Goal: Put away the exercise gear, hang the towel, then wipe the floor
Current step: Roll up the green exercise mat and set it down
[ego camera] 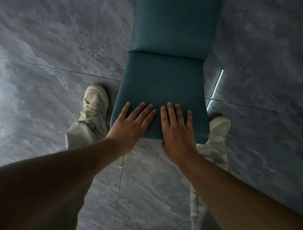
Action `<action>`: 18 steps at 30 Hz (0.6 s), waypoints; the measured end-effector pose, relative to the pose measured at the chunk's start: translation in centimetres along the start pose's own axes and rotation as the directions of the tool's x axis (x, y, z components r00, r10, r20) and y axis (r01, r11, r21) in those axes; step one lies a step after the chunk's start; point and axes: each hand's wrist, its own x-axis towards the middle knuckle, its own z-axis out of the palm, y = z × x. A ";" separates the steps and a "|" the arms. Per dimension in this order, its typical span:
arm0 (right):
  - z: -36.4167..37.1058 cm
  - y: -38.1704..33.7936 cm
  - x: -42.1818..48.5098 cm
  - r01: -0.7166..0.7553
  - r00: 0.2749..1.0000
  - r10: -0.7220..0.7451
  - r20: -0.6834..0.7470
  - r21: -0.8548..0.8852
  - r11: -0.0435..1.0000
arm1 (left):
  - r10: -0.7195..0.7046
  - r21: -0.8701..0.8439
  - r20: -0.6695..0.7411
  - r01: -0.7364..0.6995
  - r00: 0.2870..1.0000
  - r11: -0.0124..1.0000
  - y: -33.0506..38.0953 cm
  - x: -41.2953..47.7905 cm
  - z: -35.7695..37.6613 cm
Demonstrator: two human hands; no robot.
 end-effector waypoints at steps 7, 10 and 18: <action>0.0 0.4 0.0 0.016 0.998 -0.013 0.055 -0.047 0.999 | 0.024 -0.149 0.030 -0.019 0.999 0.989 0.0 -0.1 -0.1; 0.4 -0.4 -1.3 0.014 0.995 -0.010 0.101 -0.040 0.999 | 0.024 -0.168 0.061 -0.013 0.998 0.986 0.7 -1.5 0.1; 1.7 -2.7 -6.7 0.048 0.977 -0.052 0.208 0.028 0.998 | 0.018 -0.292 0.048 -0.003 0.999 0.956 3.8 -7.2 2.3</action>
